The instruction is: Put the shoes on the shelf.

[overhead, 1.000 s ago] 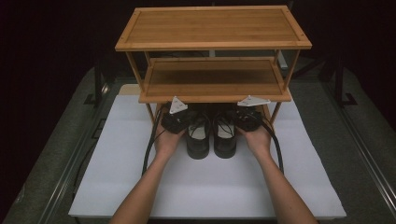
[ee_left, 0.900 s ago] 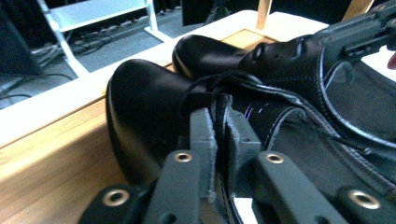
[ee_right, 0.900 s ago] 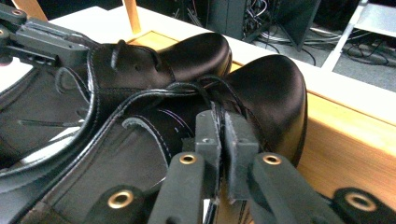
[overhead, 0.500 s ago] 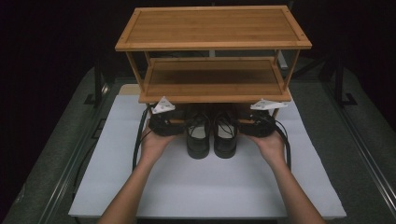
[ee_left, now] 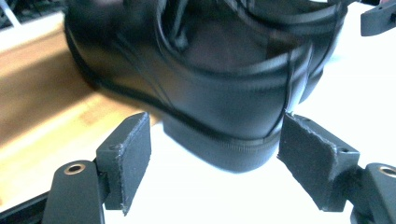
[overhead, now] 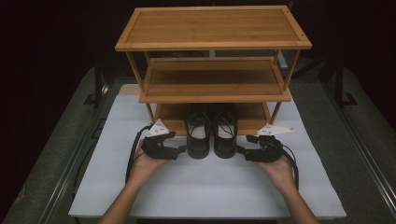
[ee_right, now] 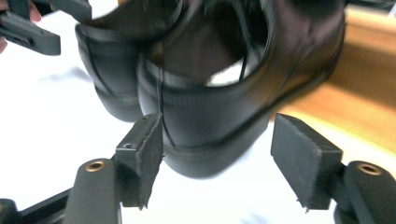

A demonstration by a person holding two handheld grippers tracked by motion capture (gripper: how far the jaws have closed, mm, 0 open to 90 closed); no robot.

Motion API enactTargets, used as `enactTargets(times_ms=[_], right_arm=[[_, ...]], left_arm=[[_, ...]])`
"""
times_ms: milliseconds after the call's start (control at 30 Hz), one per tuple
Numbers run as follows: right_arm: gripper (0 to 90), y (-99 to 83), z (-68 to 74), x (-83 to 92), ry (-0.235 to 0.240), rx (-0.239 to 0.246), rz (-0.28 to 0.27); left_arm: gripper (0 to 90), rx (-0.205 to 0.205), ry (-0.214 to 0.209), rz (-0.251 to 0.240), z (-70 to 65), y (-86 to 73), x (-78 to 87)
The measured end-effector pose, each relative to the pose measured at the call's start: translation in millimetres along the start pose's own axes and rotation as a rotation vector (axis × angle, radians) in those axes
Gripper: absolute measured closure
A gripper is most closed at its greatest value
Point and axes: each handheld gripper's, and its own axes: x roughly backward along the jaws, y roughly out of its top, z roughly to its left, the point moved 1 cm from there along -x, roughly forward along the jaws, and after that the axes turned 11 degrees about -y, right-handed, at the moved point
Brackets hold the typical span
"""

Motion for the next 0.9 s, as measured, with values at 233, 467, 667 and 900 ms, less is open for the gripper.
enactTargets(times_ms=[233, 467, 667, 900], right_arm=[[24.7, -17.8, 9.8, -24.4, 0.012, 0.056, 0.085], [22.1, -22.0, 17.1, -44.7, 0.02, 0.094, 0.106], [21.8, -23.0, 22.8, -51.4, -0.006, 0.091, 0.115], [23.6, -22.2, 29.6, -51.0, -0.034, 0.072, 0.115]], left_arm=[[15.1, -0.011, -0.021, 0.07, -1.2, -8.7, -23.6], [13.6, -0.052, -0.021, 0.129, -0.9, -13.6, -45.7], [13.9, -0.081, -0.014, 0.163, -5.5, -13.4, -57.7], [15.6, -0.093, 0.029, 0.179, -12.8, -10.9, -61.2]])
